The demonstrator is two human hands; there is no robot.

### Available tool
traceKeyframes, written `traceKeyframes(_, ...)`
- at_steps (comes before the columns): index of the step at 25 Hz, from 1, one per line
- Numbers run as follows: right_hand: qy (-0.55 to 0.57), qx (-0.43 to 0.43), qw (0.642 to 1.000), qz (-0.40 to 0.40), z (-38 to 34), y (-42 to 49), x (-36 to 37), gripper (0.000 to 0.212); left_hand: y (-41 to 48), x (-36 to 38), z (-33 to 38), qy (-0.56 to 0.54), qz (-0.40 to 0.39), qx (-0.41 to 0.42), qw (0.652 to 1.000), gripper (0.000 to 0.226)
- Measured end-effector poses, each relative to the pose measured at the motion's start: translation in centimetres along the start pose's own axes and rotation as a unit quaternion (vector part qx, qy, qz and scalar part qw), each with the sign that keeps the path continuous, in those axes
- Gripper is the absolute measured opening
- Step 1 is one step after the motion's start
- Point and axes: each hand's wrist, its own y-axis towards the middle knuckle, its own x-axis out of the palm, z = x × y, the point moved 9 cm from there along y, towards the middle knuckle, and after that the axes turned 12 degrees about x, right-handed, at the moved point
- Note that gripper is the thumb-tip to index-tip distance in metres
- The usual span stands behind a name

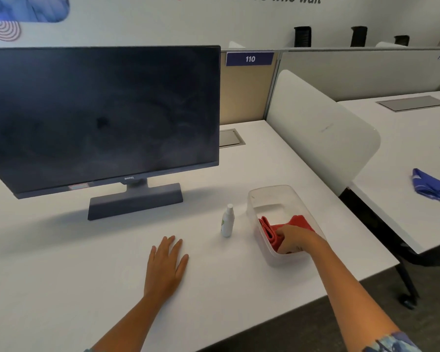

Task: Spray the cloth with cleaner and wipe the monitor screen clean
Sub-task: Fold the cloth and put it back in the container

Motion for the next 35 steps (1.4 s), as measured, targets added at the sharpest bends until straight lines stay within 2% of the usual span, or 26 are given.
traceKeyframes(2, -0.039, 0.022, 0.999, 0.005, 0.2, -0.3, -0.9, 0.021, -0.1, 0.1, -0.1, 0.007, 0.000, -0.001, 1.000, 0.101)
traceKeyframes(3, -0.051, 0.028, 0.998, 0.035, 0.1, -0.5, -1.7, 0.025, -0.1, 0.2, -0.2, 0.011, 0.002, -0.003, 1.000, 0.101)
traceKeyframes(6, 0.021, 0.006, 0.976, 0.218, -1.5, -1.7, -5.7, 0.042, -0.2, 0.2, -0.4, 0.023, 0.004, -0.012, 1.000, 0.098)
traceKeyframes(8, 0.104, -0.063, 0.943, 0.309, -3.9, -2.9, -7.4, 0.039, -0.1, 0.3, -0.4, 0.035, -0.001, -0.013, 0.999, 0.096)
traceKeyframes(11, 0.180, -0.154, 0.928, 0.287, -8.2, -3.3, -6.1, 0.045, -0.3, 0.3, -0.5, 0.042, 0.004, -0.009, 0.999, 0.098)
traceKeyframes(14, 0.218, -0.174, 0.922, 0.268, -10.6, -2.5, -4.2, 0.051, -0.3, 0.4, -0.5, 0.047, 0.003, -0.008, 0.999, 0.082)
traceKeyframes(16, 0.235, -0.183, 0.909, 0.293, -11.2, -2.1, -3.6, 0.042, -0.2, 0.3, -0.6, 0.046, 0.005, -0.010, 0.999, 0.074)
traceKeyframes(20, 0.244, -0.205, 0.884, 0.341, -11.5, -2.0, -3.7, 0.018, -0.3, 0.3, -0.7, 0.046, 0.014, -0.005, 0.999, 0.078)
traceKeyframes(26, 0.244, -0.230, 0.881, 0.334, -11.5, -2.2, -4.1, 0.015, -0.3, 0.4, -0.8, 0.044, 0.021, -0.008, 0.999, 0.070)
traceKeyframes(29, 0.303, -0.234, 0.851, 0.358, -10.4, -3.6, -6.4, 0.015, -0.3, 0.2, -0.7, 0.040, 0.028, -0.005, 0.999, 0.070)
traceKeyframes(31, 0.341, -0.226, 0.827, 0.386, -8.9, -4.7, -8.9, 0.021, -0.4, 0.0, -0.7, 0.037, 0.036, -0.002, 0.999, 0.069)
traceKeyframes(35, 0.358, -0.195, 0.792, 0.455, -5.1, -6.2, -13.7, 0.027, -0.3, 0.1, -0.7, 0.039, 0.036, 0.001, 0.999, 0.070)
